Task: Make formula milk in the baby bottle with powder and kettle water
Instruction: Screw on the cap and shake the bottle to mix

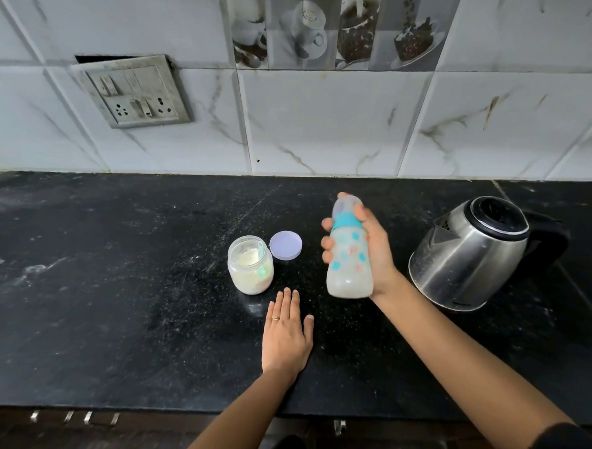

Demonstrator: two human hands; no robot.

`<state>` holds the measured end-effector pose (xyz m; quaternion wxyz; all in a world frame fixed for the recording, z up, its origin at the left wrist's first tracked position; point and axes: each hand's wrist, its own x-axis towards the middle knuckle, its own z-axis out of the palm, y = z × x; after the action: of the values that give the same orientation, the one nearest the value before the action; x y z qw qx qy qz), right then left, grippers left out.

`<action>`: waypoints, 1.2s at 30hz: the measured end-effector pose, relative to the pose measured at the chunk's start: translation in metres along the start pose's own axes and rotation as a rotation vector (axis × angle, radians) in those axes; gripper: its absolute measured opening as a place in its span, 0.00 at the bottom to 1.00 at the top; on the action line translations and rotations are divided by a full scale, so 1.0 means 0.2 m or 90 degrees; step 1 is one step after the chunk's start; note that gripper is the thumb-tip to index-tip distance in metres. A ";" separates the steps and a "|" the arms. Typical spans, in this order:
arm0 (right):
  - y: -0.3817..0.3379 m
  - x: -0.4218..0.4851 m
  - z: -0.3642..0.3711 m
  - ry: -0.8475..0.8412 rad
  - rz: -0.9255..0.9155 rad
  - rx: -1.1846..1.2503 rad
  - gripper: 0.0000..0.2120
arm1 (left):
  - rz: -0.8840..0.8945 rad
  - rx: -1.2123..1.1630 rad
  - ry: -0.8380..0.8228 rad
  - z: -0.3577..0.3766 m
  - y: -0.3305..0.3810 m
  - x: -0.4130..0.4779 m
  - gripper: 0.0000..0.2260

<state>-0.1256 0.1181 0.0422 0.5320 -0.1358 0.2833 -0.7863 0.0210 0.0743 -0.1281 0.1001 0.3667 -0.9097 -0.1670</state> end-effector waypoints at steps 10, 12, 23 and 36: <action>-0.02 0.01 0.01 0.056 0.007 -0.028 0.09 | 0.001 -0.003 0.010 0.00 0.00 0.00 0.32; 0.05 -0.05 -0.01 0.009 0.022 -0.095 0.14 | 0.003 0.005 -0.001 0.00 0.00 0.00 0.32; 0.10 -0.07 -0.03 -0.047 0.060 -0.068 0.23 | 0.003 0.000 0.001 0.00 -0.01 0.00 0.32; 0.07 -0.06 -0.05 0.008 0.049 -0.069 0.21 | 0.009 -0.014 0.009 -0.01 0.00 -0.01 0.33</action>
<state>-0.1158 0.1277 0.0273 0.5516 -0.1485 0.3341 -0.7497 0.0226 0.0745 -0.1269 0.1121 0.3601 -0.9097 -0.1739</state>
